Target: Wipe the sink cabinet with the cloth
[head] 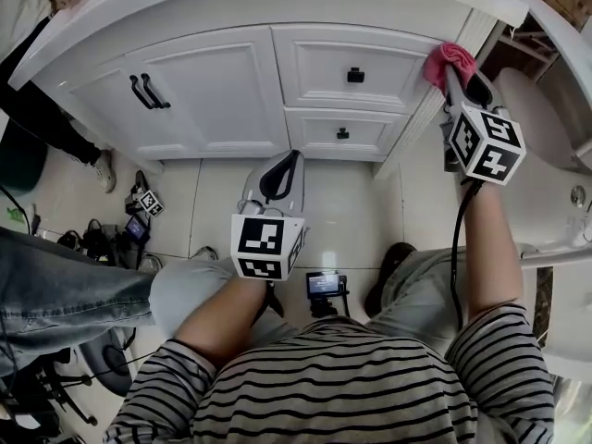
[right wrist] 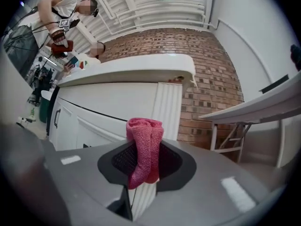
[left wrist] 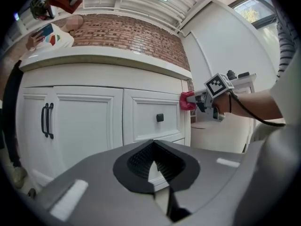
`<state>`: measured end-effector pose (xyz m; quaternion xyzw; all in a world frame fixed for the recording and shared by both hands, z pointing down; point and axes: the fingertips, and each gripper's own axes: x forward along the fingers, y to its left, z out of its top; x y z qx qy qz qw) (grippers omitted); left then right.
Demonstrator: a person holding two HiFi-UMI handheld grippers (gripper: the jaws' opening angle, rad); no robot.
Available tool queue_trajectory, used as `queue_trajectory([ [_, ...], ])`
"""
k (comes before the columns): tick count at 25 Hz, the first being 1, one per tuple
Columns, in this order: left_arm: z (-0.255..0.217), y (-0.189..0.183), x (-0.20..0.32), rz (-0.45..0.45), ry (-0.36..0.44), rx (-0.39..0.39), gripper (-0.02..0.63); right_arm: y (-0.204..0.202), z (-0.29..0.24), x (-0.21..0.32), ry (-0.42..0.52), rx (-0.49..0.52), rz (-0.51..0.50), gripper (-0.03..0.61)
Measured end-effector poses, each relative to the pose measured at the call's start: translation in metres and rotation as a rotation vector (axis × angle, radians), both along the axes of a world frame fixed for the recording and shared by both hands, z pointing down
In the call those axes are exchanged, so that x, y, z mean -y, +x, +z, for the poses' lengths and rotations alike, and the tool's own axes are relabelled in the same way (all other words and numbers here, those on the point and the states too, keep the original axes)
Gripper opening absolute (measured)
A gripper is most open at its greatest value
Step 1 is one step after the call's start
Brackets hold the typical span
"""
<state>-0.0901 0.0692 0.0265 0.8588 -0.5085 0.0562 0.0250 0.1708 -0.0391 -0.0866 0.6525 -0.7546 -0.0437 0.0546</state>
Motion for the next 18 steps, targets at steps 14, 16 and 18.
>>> queue_trajectory([
  [14,-0.007,0.0,-0.002,0.0,0.01,-0.03,0.0,-0.242,0.045,0.015,-0.053,-0.051,-0.405,0.092],
  [16,-0.007,-0.001,-0.003,0.0,0.01,-0.03,0.0,-0.25,0.049,0.021,-0.061,-0.072,-0.406,0.094],
  [18,-0.007,-0.003,-0.003,0.003,0.009,-0.027,0.0,-0.242,0.051,0.023,-0.066,-0.078,-0.393,0.094],
])
